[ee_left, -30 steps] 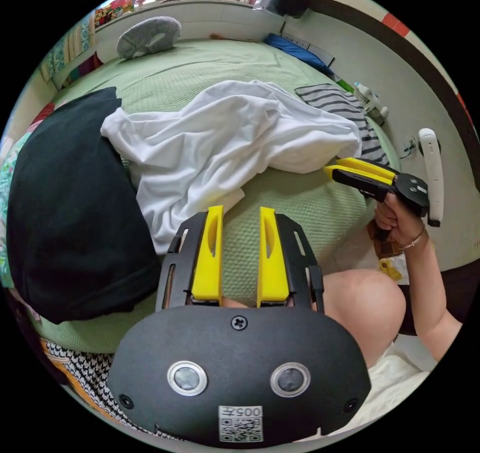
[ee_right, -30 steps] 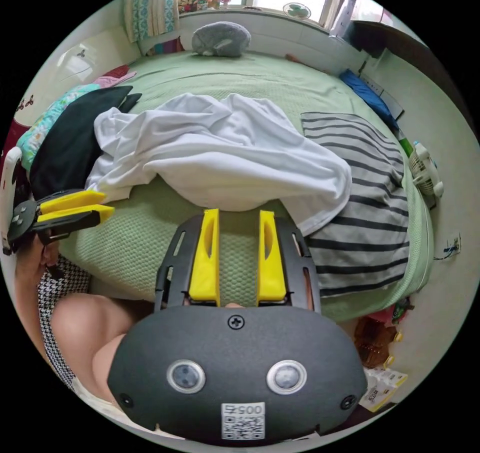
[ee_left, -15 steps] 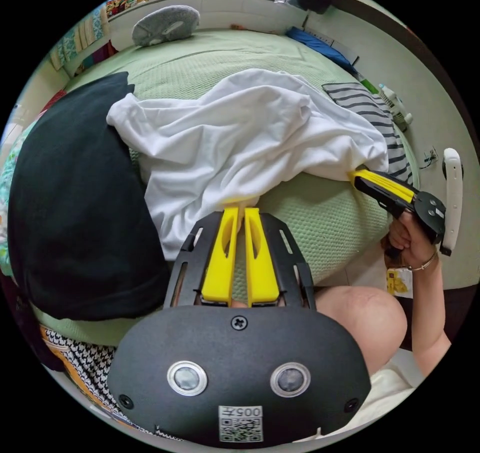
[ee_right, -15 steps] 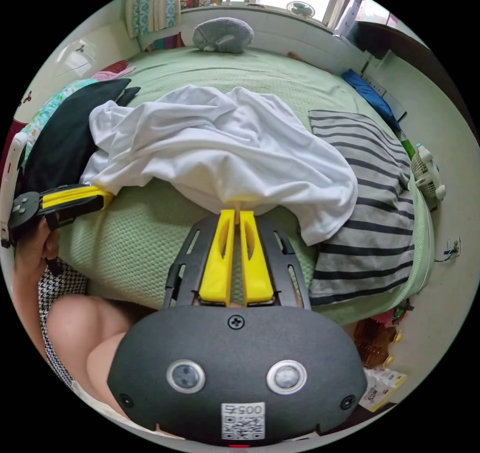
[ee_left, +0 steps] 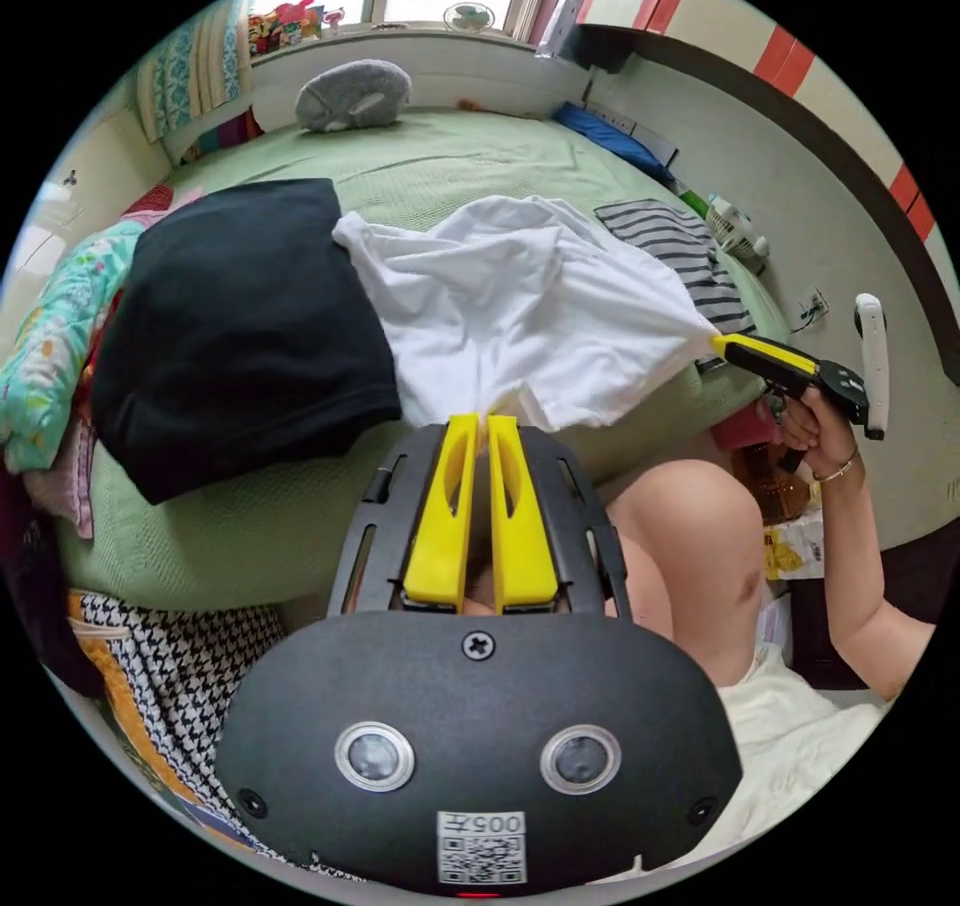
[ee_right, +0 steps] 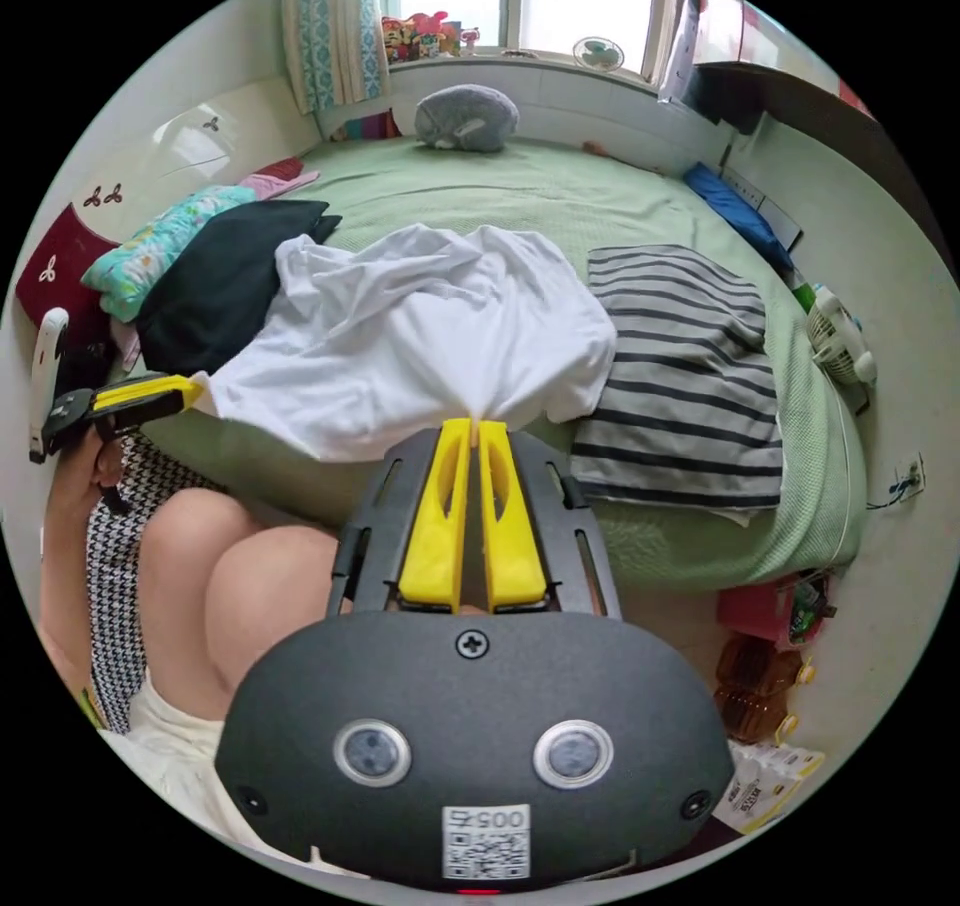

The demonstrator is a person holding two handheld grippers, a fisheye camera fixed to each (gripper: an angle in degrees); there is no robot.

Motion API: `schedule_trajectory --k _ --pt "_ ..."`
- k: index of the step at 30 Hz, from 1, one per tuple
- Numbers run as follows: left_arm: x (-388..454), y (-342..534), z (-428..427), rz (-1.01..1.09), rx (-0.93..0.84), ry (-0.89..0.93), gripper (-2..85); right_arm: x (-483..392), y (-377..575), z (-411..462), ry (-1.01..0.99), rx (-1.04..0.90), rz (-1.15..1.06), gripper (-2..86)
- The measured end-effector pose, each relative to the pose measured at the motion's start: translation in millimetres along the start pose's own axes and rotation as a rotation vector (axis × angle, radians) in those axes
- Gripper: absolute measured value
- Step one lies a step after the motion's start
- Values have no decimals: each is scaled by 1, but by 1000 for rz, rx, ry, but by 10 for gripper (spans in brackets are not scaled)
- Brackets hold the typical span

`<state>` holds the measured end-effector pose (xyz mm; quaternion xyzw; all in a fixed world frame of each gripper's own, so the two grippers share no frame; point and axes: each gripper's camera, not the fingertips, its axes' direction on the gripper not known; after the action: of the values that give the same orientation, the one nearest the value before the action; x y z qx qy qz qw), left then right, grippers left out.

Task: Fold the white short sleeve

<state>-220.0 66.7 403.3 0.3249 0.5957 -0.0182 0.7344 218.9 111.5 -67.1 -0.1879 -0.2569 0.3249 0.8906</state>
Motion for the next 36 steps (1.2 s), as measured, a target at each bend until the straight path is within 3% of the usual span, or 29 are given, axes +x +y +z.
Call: schedule_trajectory --k 22,30,36 --pt "-9 66 -150 -4 175 40 27 21 24 -78 -148 -68 -89 -16" --pt "-12 13 -150 31 133 -2 27 26 -16 -76 -102 -86 -97 -16" --pt "-27 -70 -147 35 155 -22 27 33 -98 -63 -60 -67 -101 -16"
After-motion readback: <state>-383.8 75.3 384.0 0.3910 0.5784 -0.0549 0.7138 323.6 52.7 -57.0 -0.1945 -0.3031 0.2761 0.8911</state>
